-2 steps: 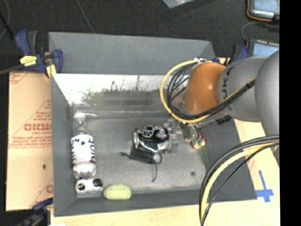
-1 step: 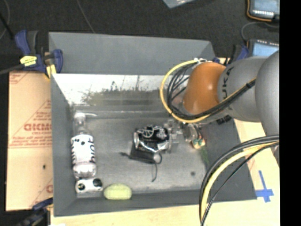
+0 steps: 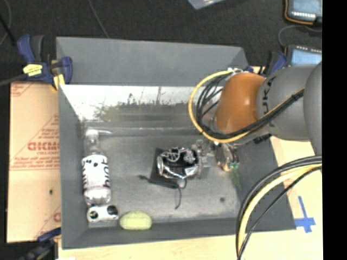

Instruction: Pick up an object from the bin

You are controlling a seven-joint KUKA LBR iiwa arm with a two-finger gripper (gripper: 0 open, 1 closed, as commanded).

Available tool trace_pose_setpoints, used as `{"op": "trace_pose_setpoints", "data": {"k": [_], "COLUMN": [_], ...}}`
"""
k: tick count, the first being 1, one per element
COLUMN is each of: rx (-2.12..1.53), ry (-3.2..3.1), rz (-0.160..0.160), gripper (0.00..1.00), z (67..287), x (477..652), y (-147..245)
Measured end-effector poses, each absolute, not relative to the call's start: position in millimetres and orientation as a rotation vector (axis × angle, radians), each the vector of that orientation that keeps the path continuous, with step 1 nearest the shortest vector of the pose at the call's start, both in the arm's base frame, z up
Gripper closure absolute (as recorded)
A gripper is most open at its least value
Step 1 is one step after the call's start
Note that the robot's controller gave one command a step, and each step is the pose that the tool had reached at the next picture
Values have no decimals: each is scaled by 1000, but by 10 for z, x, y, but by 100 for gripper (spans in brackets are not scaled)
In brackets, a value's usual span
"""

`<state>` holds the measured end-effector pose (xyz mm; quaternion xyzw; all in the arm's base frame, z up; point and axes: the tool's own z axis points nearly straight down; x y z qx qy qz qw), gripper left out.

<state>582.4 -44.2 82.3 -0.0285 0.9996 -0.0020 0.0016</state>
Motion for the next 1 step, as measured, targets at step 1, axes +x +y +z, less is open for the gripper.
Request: {"op": "trace_pose_setpoints", "data": {"k": [1], "rx": [-139], "ry": [3120], "rz": [-12], "gripper": [100], "z": [2783], "x": [5954], "y": [-515]}}
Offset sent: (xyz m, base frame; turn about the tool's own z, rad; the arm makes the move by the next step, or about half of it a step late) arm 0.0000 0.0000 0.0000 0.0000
